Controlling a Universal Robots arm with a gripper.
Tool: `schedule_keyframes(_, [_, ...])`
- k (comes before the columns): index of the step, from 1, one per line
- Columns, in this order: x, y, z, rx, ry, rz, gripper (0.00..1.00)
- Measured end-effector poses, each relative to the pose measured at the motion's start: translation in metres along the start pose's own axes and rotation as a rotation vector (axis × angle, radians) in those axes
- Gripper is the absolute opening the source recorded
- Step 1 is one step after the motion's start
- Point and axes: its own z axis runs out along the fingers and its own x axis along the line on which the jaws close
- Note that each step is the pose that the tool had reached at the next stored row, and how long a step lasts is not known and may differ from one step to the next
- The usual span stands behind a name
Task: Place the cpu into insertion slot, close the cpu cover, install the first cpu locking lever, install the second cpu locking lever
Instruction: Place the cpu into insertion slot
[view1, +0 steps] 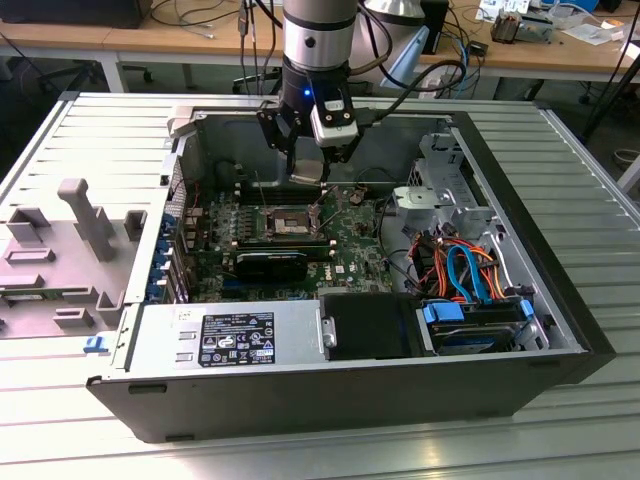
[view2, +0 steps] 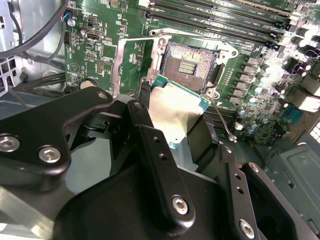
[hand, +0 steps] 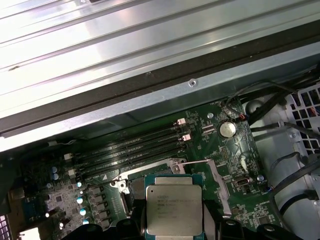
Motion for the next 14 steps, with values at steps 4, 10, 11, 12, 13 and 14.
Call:
schedule_keyframes(4, [0.0,0.0,0.0003,0.0,-0.0002,0.002,0.54])
schedule_keyframes(10, [0.0,0.0,0.0008,0.0,-0.0004,0.006,0.54])
schedule_keyframes(11, [0.0,-0.0001,0.0009,0.0,-0.0004,0.006,0.54])
schedule_keyframes(12, [0.0,-0.0001,0.0009,0.0001,-0.0004,0.006,0.54])
schedule_keyframes(13, [0.0,-0.0001,0.0011,0.0,-0.0005,0.007,0.54])
schedule_keyframes(14, [0.0,-0.0001,0.0012,0.0,-0.0005,0.008,0.54])
